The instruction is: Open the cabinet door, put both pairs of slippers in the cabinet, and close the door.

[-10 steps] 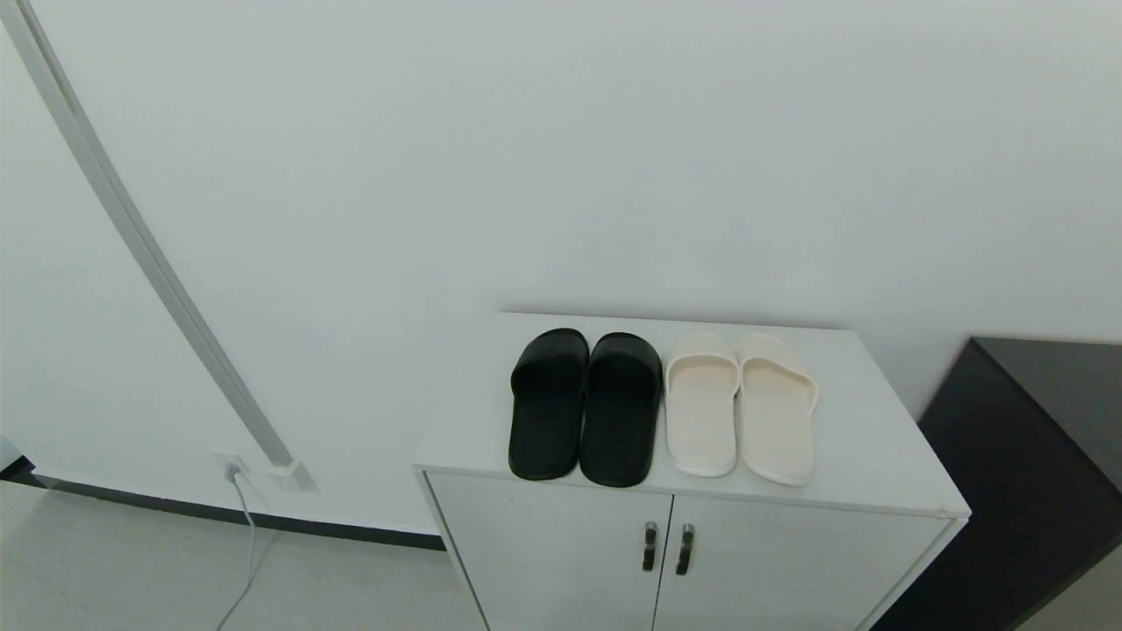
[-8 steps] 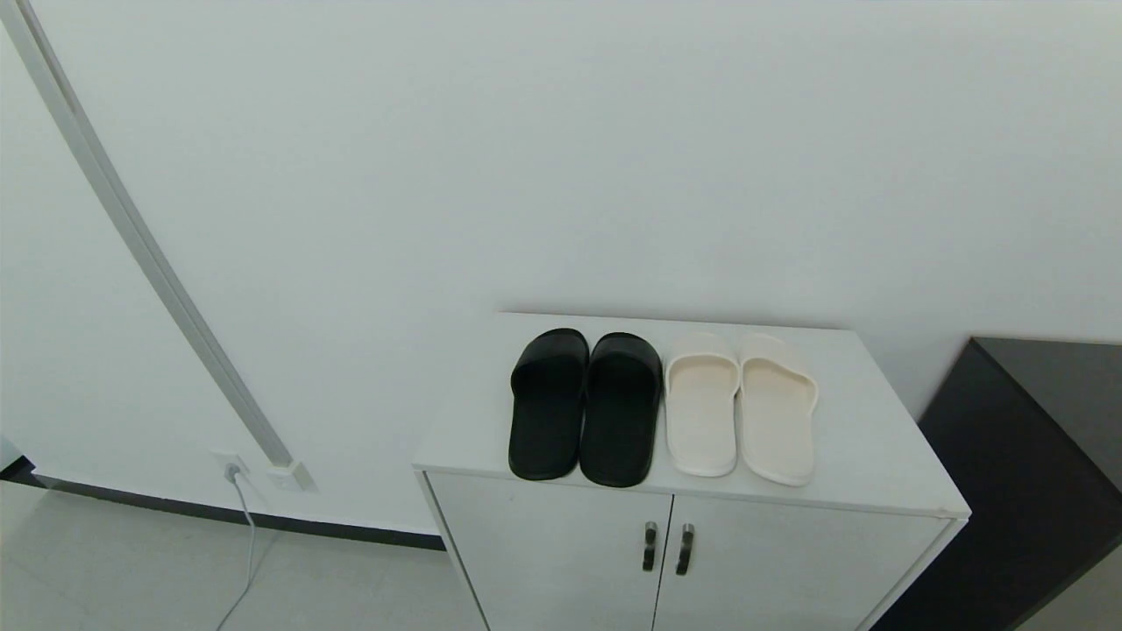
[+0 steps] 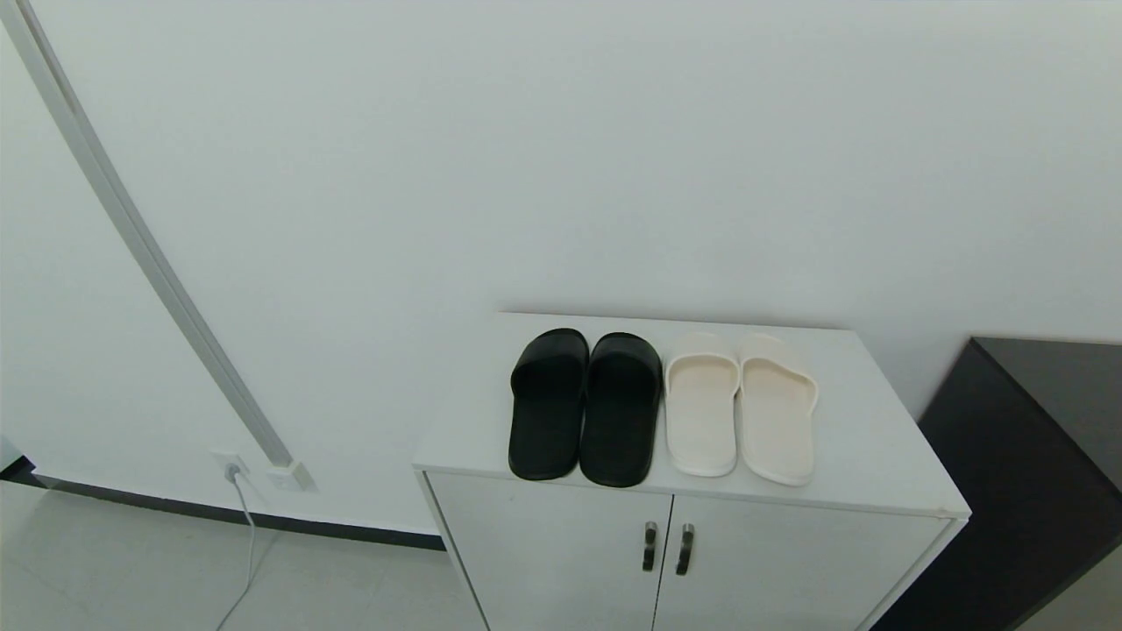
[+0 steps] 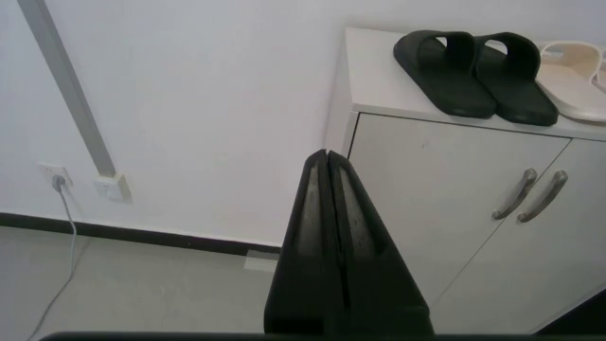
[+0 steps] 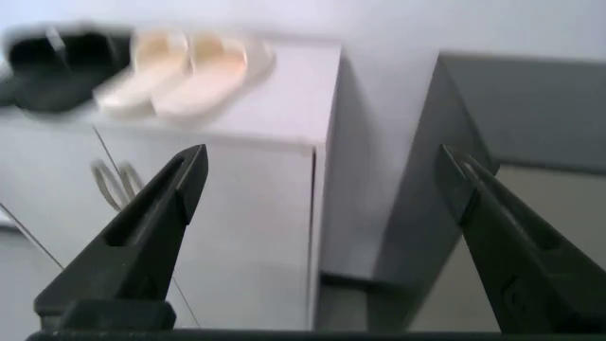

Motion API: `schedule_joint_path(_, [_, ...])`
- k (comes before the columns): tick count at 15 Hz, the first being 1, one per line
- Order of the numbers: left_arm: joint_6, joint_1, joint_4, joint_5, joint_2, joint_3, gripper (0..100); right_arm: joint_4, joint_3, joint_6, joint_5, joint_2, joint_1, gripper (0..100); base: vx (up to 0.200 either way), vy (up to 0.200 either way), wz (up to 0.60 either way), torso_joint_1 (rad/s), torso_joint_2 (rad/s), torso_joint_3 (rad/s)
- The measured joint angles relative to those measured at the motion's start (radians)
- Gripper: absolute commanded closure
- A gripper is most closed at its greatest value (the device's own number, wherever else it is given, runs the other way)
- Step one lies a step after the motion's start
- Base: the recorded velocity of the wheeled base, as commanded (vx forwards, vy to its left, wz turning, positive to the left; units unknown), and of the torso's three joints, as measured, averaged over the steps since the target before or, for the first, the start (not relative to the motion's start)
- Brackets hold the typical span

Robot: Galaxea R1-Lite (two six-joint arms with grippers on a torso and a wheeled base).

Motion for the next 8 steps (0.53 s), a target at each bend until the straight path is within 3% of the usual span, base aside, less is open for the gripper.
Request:
schedule_joint_path(4, [0.000, 0.000, 0.000, 0.000, 0.000, 0.000, 100, 0.046, -0.226, 0.039, 0.044, 0.207, 0.003, 0, 0.000, 0.000, 0.00, 0.000, 0.00, 0.000])
schedule_joint_path(8, [0.001, 0.000, 0.000, 0.000, 0.000, 0.000, 100, -0.141, -0.275, 0.049, 0.047, 0.546, 0.041, 0, 0.000, 0.000, 0.00, 0.000, 0.00, 0.000])
